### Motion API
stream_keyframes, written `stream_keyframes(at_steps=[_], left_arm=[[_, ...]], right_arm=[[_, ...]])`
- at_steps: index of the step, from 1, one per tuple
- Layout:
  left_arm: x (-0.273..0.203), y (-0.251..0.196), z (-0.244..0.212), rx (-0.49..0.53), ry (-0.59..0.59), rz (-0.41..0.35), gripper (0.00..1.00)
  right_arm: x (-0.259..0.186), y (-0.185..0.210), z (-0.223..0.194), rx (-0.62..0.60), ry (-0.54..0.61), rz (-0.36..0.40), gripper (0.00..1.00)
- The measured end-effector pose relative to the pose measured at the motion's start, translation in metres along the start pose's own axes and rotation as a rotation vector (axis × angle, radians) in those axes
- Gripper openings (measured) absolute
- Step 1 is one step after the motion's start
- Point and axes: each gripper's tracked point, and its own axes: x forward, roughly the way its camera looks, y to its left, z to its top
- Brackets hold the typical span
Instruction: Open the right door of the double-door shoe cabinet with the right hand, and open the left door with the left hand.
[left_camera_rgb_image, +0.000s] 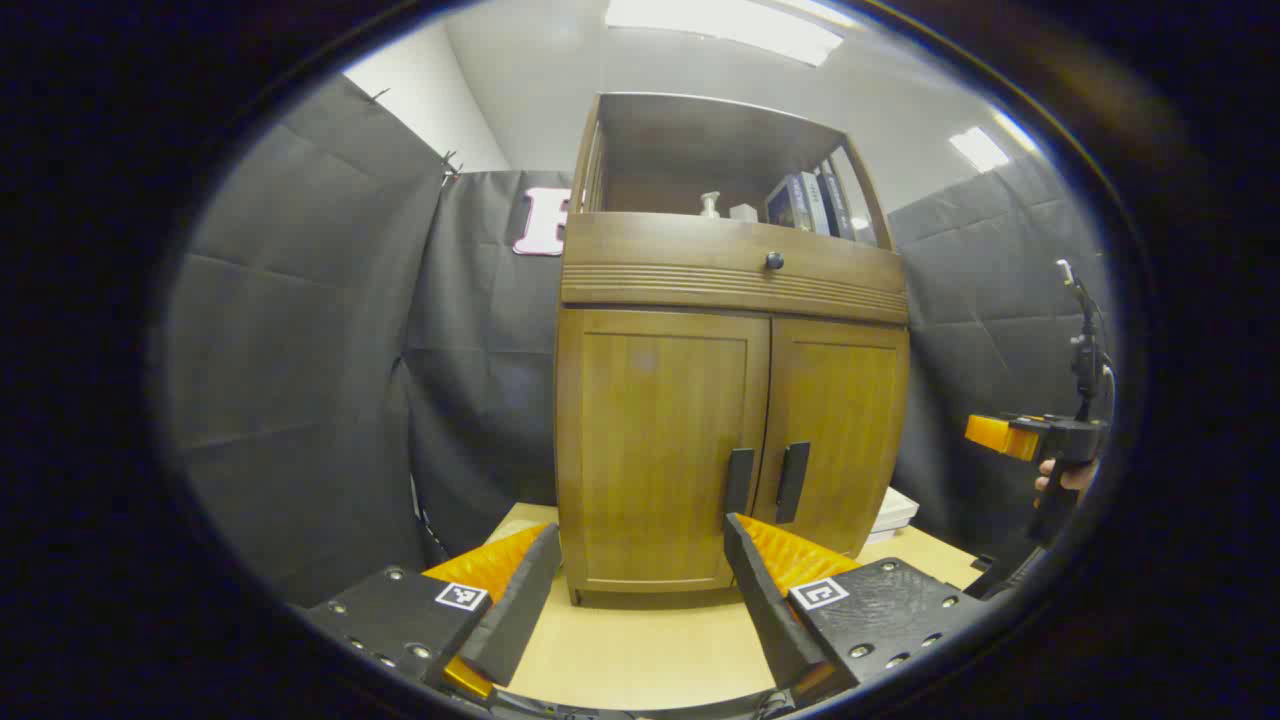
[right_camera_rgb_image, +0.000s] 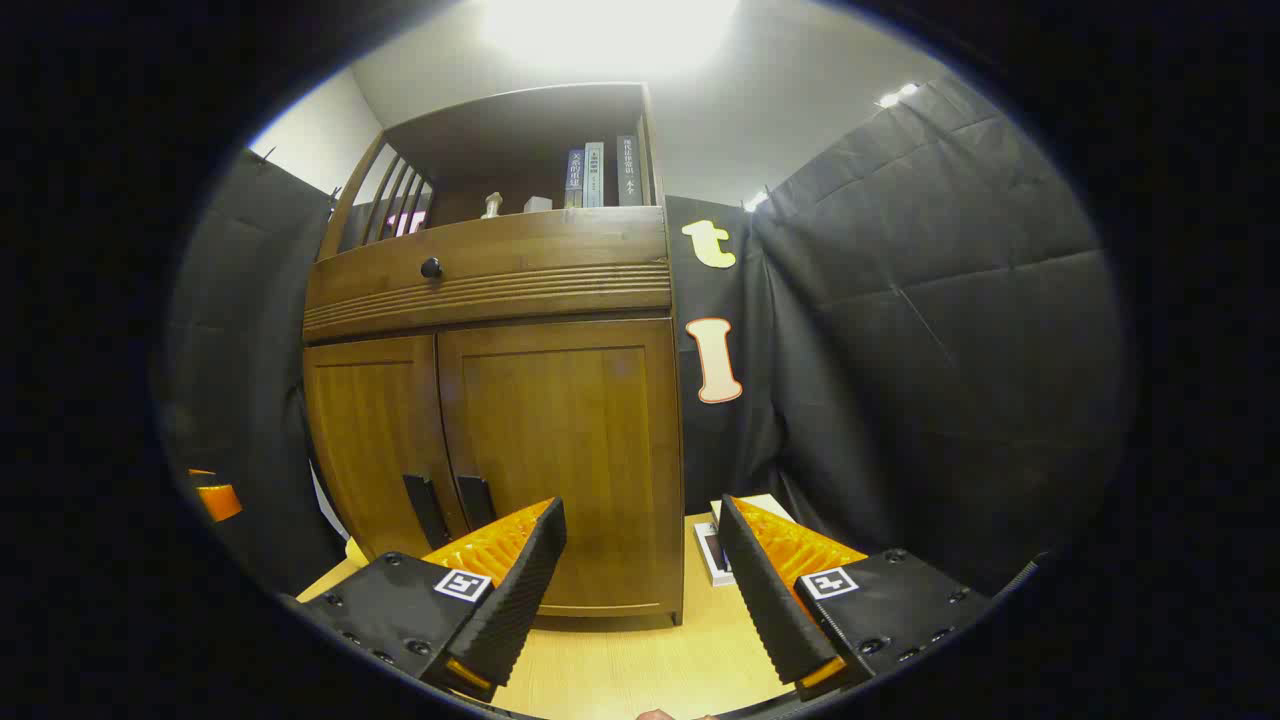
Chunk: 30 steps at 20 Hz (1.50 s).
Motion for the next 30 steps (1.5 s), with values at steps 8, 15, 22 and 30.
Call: stream_keyframes(at_steps=[8, 15, 22, 30], left_arm=[[0.006, -0.002, -0.006, 0.001, 0.027, -0.013, 0.93], [-0.002, 0.003, -0.008, -0.013, 0.031, 0.029, 0.93], [-0.011, 0.007, -0.014, -0.028, 0.033, 0.075, 0.93], [-0.008, -0.002, -0.028, -0.041, 0.060, 0.127, 0.93]], right_arm=[[-0.007, 0.001, -0.006, -0.029, 0.019, -0.013, 0.92], [0.002, 0.019, -0.001, -0.022, 0.026, 0.028, 0.96], [0.019, 0.048, 0.002, -0.006, 0.044, 0.101, 0.97], [0.050, 0.105, 0.017, 0.000, 0.031, 0.200, 0.97]])
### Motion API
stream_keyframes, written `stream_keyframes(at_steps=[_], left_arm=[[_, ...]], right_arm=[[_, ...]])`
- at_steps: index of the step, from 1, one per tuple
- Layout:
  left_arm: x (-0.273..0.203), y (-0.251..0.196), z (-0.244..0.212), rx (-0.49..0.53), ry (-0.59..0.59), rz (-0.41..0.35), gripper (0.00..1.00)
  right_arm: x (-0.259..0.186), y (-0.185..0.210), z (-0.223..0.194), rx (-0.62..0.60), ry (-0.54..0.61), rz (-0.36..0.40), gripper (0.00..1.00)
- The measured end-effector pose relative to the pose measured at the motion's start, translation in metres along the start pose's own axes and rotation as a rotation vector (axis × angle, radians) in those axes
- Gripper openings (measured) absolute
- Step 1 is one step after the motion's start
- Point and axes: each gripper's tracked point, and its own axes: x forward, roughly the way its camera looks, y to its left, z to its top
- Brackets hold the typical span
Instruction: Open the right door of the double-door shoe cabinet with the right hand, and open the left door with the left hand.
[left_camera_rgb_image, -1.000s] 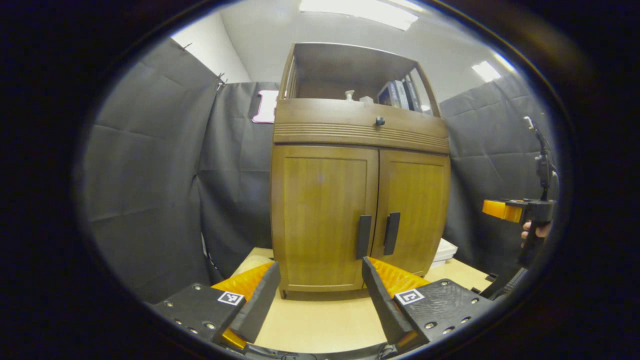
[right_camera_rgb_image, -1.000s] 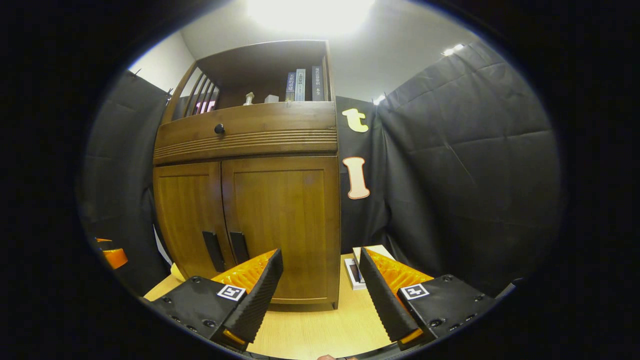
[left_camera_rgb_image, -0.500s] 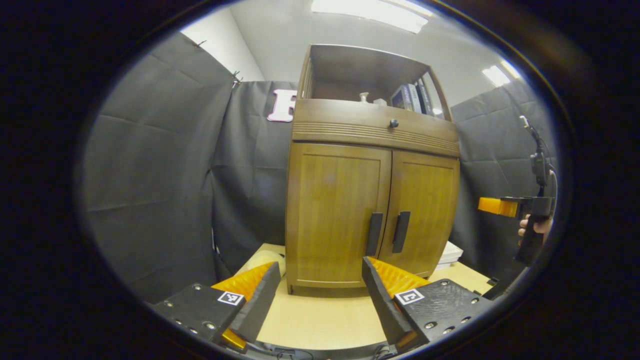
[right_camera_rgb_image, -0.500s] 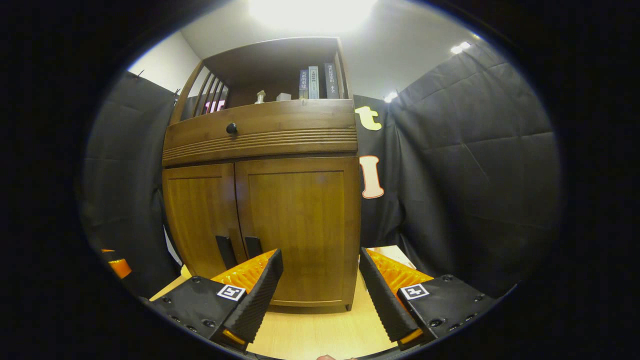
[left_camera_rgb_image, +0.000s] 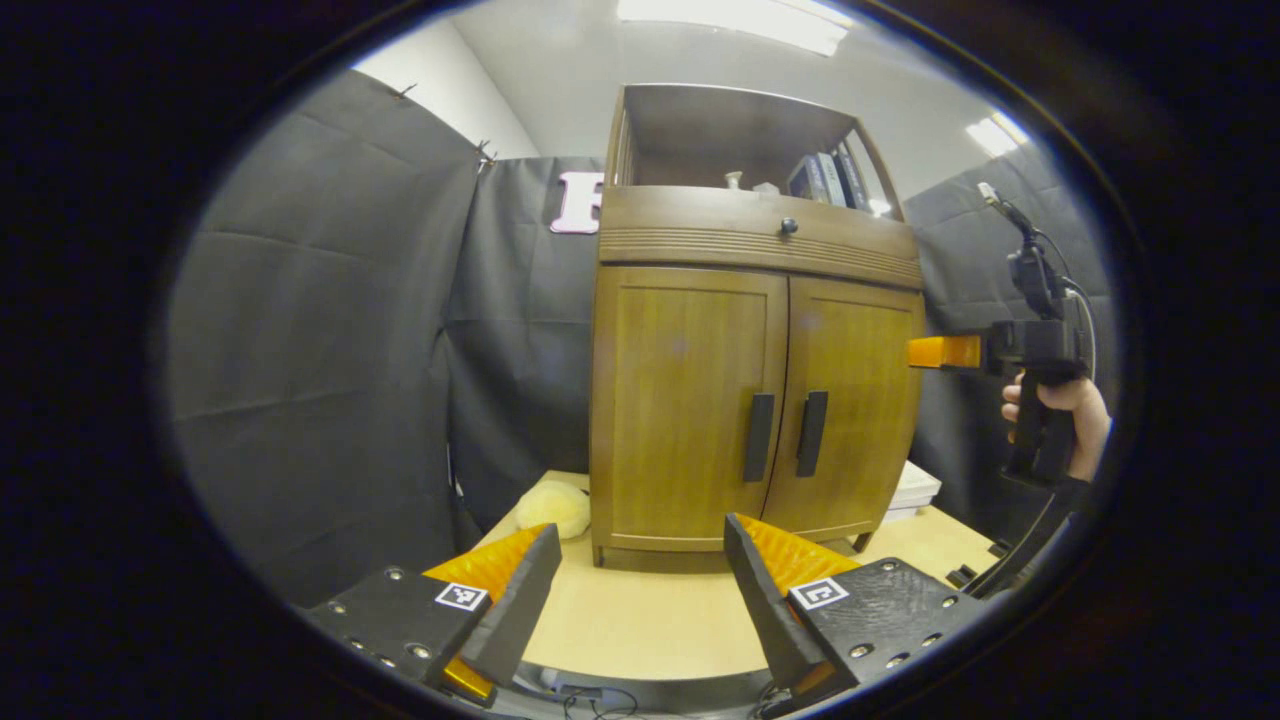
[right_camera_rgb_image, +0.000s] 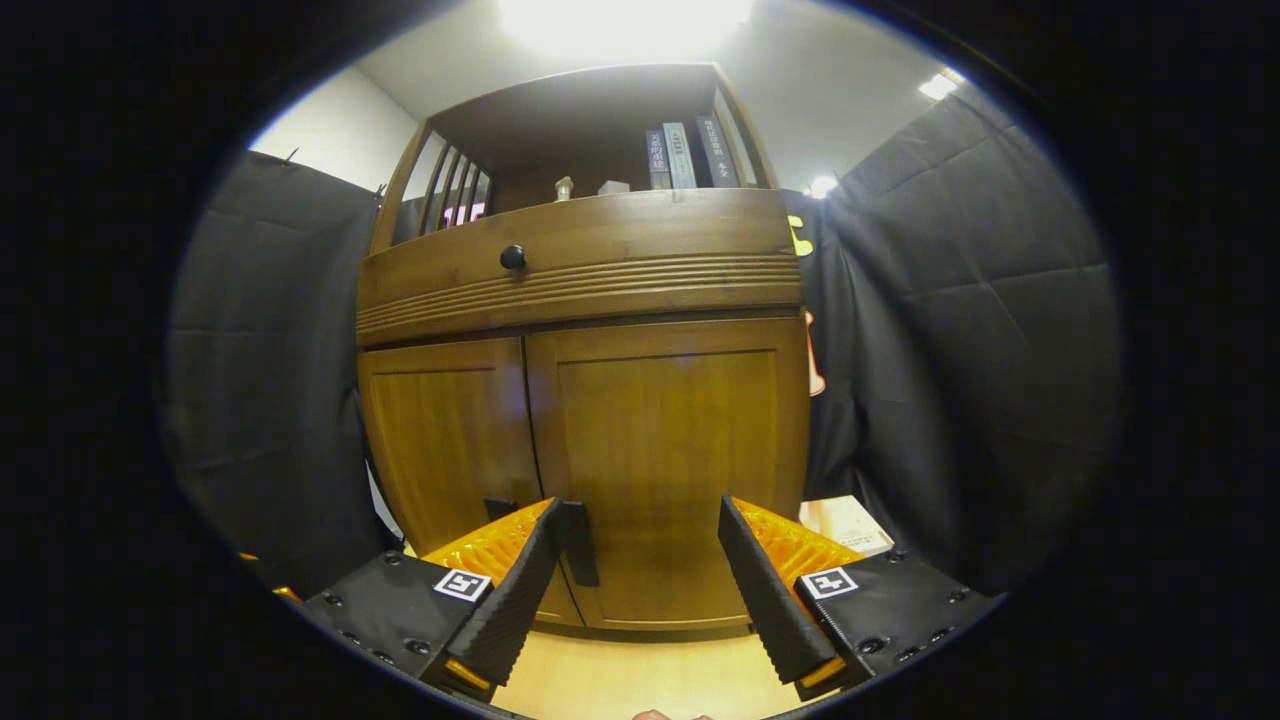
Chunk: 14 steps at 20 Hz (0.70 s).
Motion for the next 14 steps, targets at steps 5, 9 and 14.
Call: stream_keyframes(at_steps=[5, 9, 14], left_arm=[[0.000, 0.005, -0.002, -0.008, 0.021, 0.038, 0.93], [0.003, 0.011, -0.007, -0.010, 0.042, 0.094, 0.93], [0.004, 0.018, -0.007, -0.045, 0.043, 0.181, 0.93]], right_arm=[[0.025, 0.020, -0.001, 0.004, -0.003, 0.036, 0.92], [0.045, 0.033, -0.017, 0.014, 0.023, 0.058, 0.92], [0.074, 0.049, -0.054, 0.013, 0.082, 0.082, 0.92]])
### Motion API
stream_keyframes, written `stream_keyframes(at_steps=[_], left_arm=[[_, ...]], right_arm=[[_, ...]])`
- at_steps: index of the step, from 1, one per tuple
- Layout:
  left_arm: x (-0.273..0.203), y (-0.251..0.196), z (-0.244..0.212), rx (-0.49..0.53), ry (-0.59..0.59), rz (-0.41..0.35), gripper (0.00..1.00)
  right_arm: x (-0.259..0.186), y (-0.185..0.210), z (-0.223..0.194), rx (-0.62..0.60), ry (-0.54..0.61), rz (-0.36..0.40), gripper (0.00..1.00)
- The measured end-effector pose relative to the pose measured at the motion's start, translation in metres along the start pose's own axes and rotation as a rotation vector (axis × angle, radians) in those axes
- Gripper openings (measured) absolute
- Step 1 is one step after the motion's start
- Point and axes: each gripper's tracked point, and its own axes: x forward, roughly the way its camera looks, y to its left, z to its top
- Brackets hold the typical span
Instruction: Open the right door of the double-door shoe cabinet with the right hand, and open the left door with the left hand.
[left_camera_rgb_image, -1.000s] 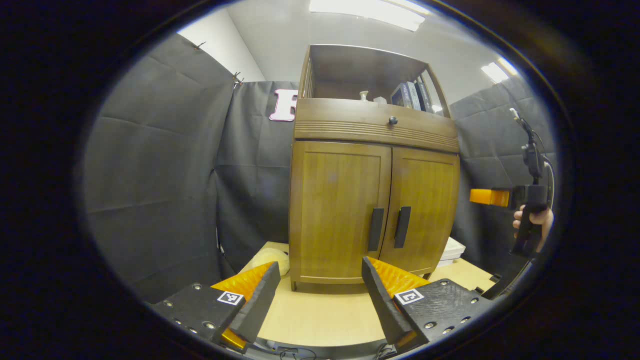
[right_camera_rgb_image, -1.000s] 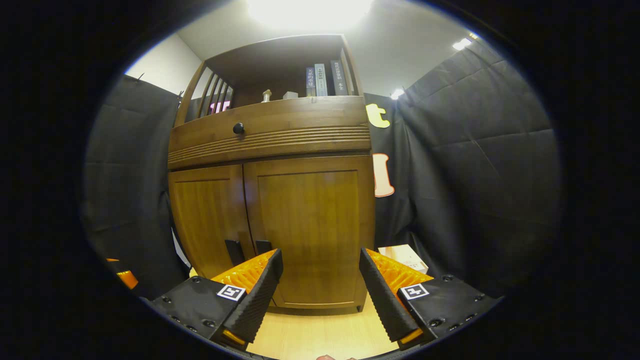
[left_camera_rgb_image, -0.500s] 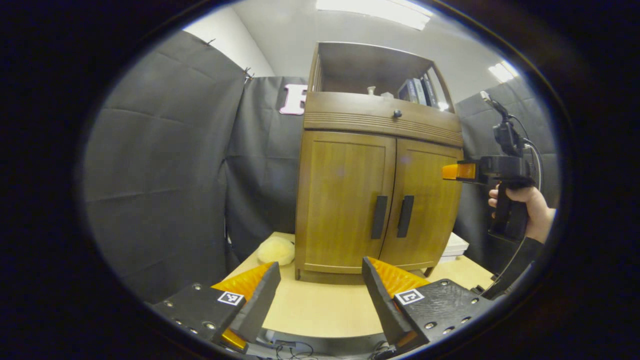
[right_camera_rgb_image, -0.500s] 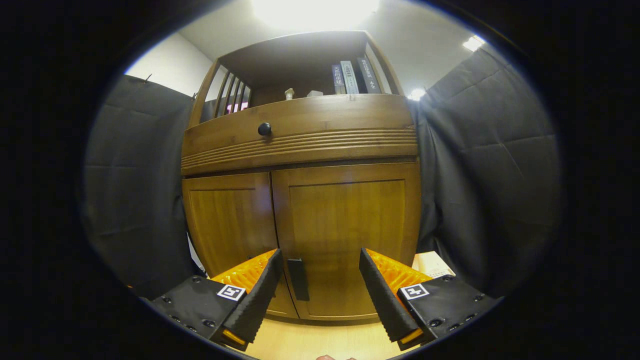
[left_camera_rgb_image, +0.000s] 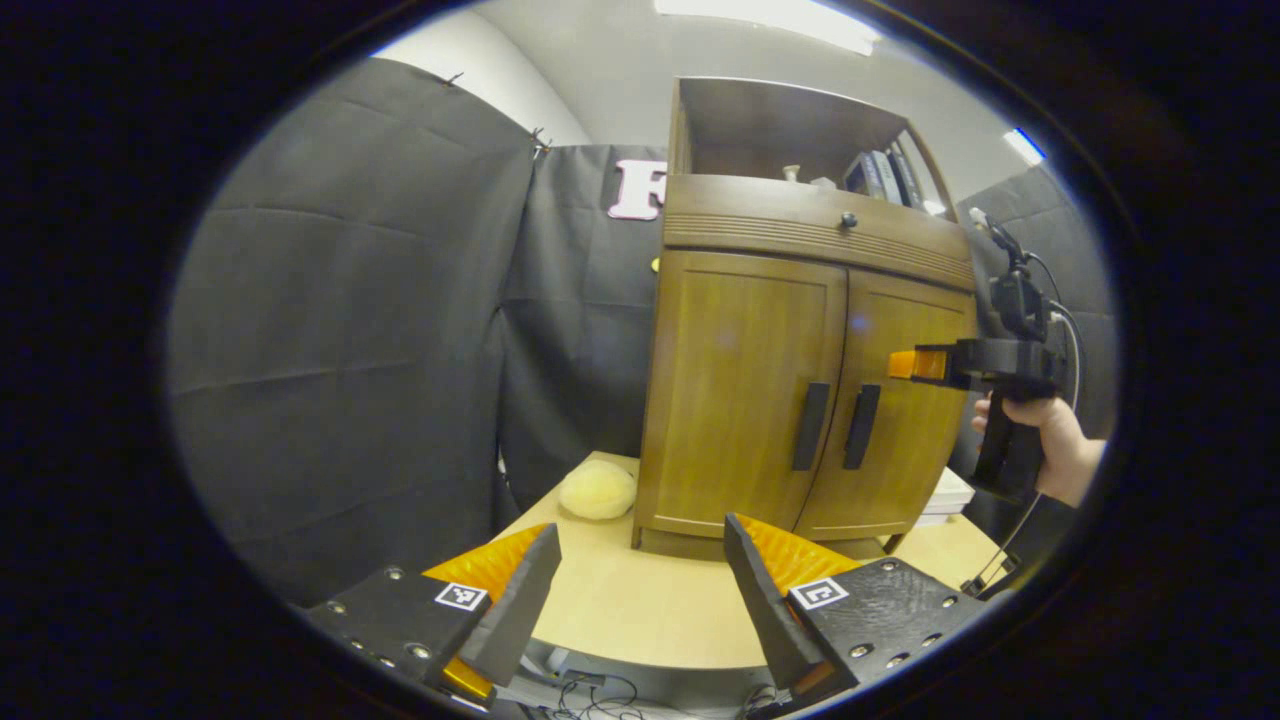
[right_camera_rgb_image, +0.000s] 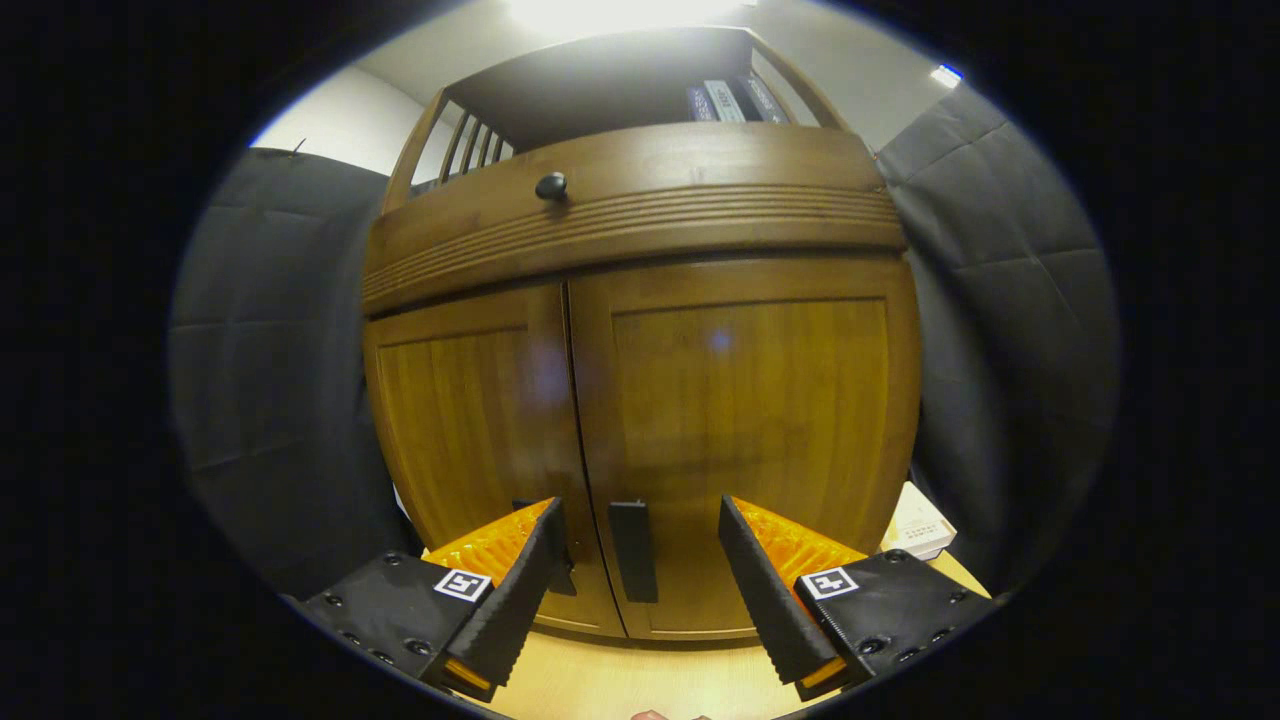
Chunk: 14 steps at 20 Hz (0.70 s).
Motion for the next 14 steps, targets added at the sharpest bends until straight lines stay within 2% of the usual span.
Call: stream_keyframes(at_steps=[5, 9, 12, 13, 14], left_arm=[[0.006, -0.008, 0.002, -0.006, -0.017, -0.039, 0.93], [0.005, -0.011, -0.002, -0.020, 0.012, -0.024, 0.93], [0.010, -0.011, -0.003, -0.014, 0.027, -0.011, 0.93], [0.012, -0.010, -0.004, -0.007, 0.040, -0.001, 0.93], [0.012, -0.010, -0.006, -0.001, 0.054, 0.010, 0.93]], right_arm=[[0.035, 0.003, -0.022, 0.016, 0.054, 0.001, 0.92], [0.056, 0.001, -0.042, 0.017, 0.094, 0.003, 0.93], [0.075, 0.003, -0.041, 0.010, 0.112, -0.001, 0.93], [0.074, 0.005, -0.044, 0.007, 0.118, -0.003, 0.97], [0.075, 0.004, -0.044, 0.002, 0.119, -0.003, 0.97]])
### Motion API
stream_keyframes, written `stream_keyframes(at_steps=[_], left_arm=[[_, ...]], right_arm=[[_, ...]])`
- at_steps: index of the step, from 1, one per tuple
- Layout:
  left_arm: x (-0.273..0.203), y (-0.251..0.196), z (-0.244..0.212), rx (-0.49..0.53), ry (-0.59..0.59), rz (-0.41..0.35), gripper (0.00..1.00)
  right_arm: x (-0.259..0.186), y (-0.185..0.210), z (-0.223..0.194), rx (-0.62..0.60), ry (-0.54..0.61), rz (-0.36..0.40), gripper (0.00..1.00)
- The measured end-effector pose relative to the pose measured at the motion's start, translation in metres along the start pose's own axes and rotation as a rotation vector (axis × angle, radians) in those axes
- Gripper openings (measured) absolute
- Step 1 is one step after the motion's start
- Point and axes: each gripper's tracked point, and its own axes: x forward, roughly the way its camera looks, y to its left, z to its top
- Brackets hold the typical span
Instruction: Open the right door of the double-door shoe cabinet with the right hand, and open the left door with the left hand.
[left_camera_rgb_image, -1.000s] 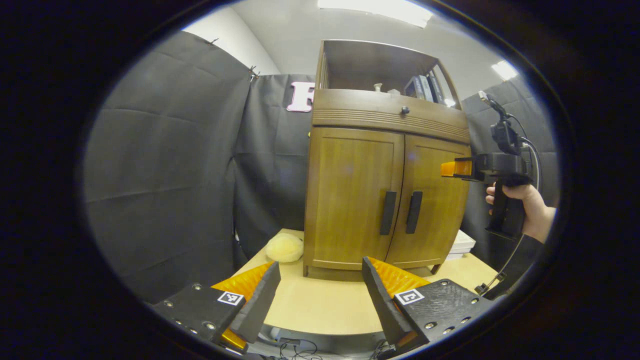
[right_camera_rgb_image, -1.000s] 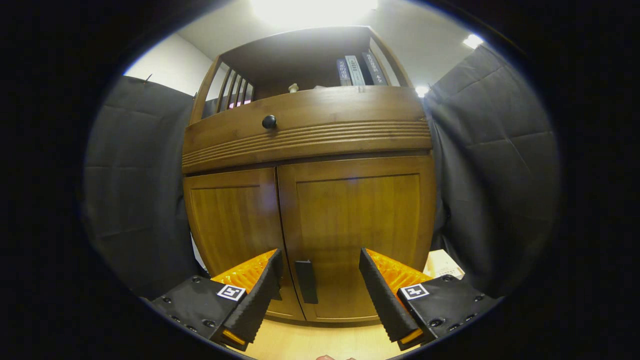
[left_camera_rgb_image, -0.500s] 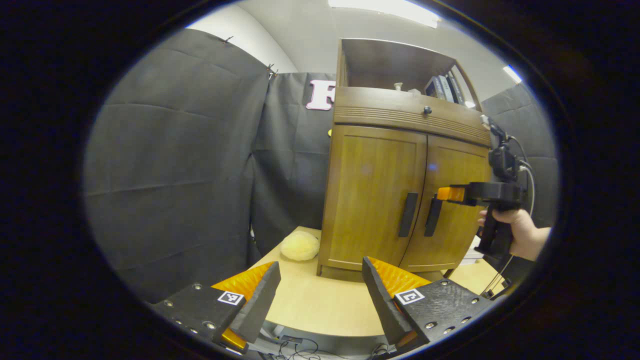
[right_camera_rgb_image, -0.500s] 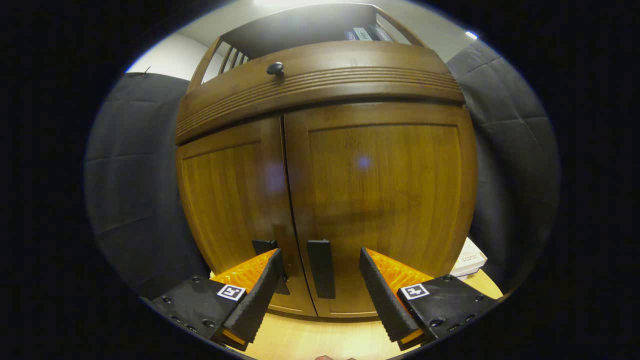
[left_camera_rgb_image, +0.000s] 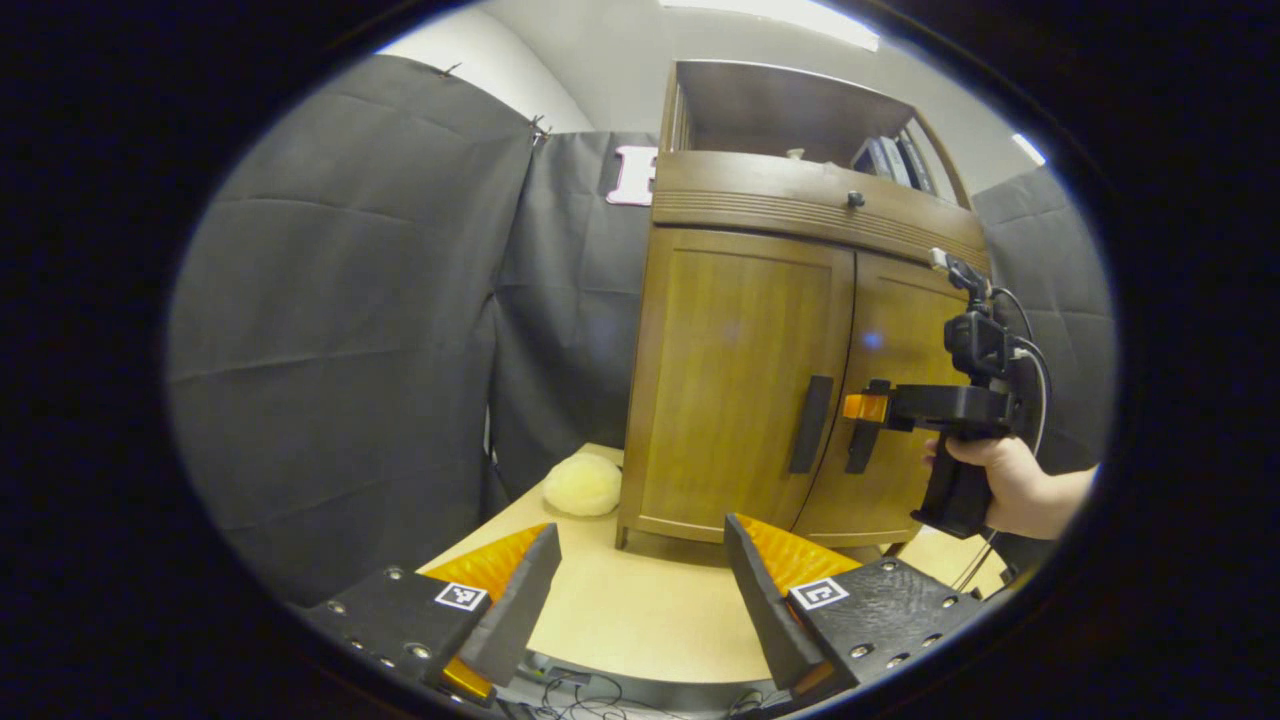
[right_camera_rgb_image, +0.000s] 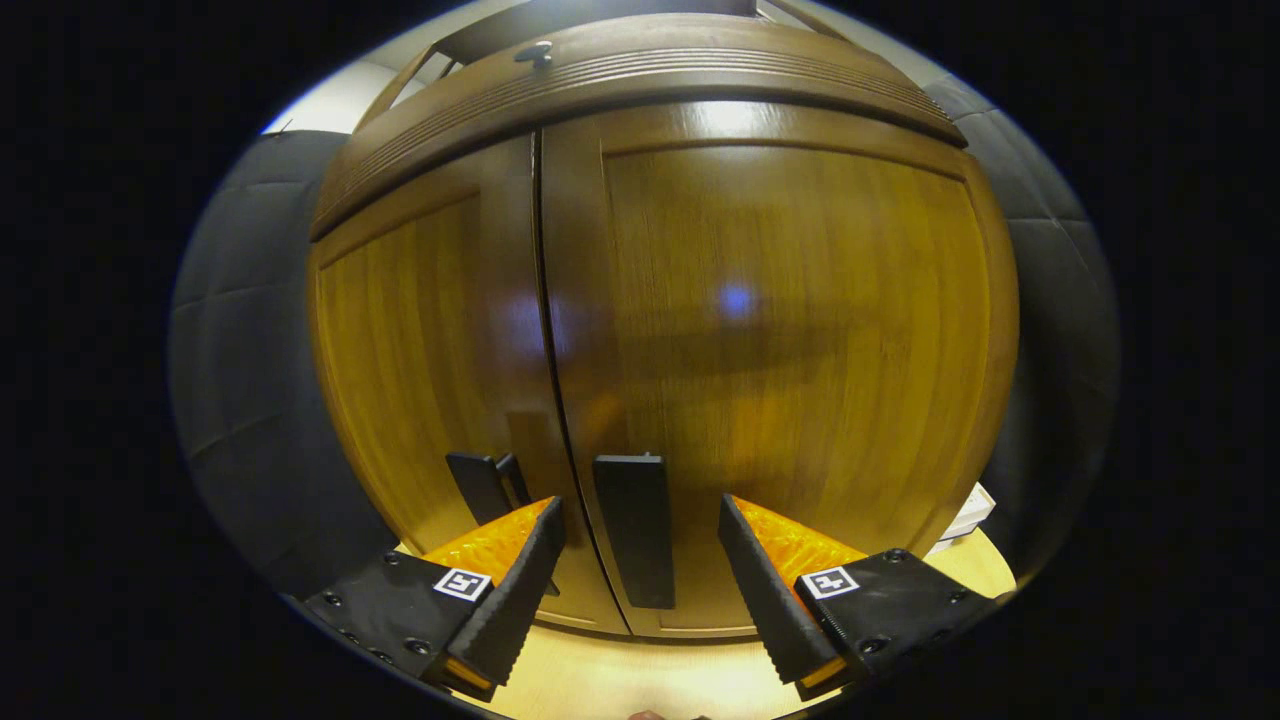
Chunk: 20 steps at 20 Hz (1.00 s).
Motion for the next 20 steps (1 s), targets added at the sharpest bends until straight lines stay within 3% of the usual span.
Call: stream_keyframes(at_steps=[4, 7, 12, 16, 17, 18, 19, 20], left_arm=[[-0.001, 0.005, -0.005, -0.016, 0.025, 0.036, 0.93], [0.002, 0.007, -0.005, -0.049, 0.024, 0.059, 0.93], [0.001, 0.009, -0.004, -0.061, 0.012, 0.077, 0.93], [0.001, 0.010, -0.008, -0.025, 0.011, 0.084, 0.93], [0.001, 0.009, -0.008, -0.020, 0.011, 0.081, 0.93], [-0.001, 0.010, -0.008, -0.015, 0.011, 0.078, 0.93], [-0.001, 0.010, -0.008, -0.009, 0.009, 0.075, 0.93], [-0.001, 0.009, -0.007, -0.002, 0.006, 0.070, 0.93]], right_arm=[[0.010, 0.005, -0.005, -0.013, 0.010, -0.012, 0.97], [0.010, -0.005, -0.002, -0.024, 0.003, -0.021, 0.87], [0.001, -0.031, 0.013, -0.033, 0.026, -0.033, 0.36], [-0.002, -0.033, 0.015, 0.010, 0.056, -0.009, 0.37], [0.001, -0.033, 0.015, -0.015, 0.047, -0.005, 0.31], [0.001, -0.031, 0.014, -0.029, 0.042, -0.002, 0.31], [-0.004, -0.030, 0.016, -0.027, 0.040, 0.004, 0.23], [-0.001, -0.028, 0.013, -0.017, 0.043, 0.018, 0.23]])
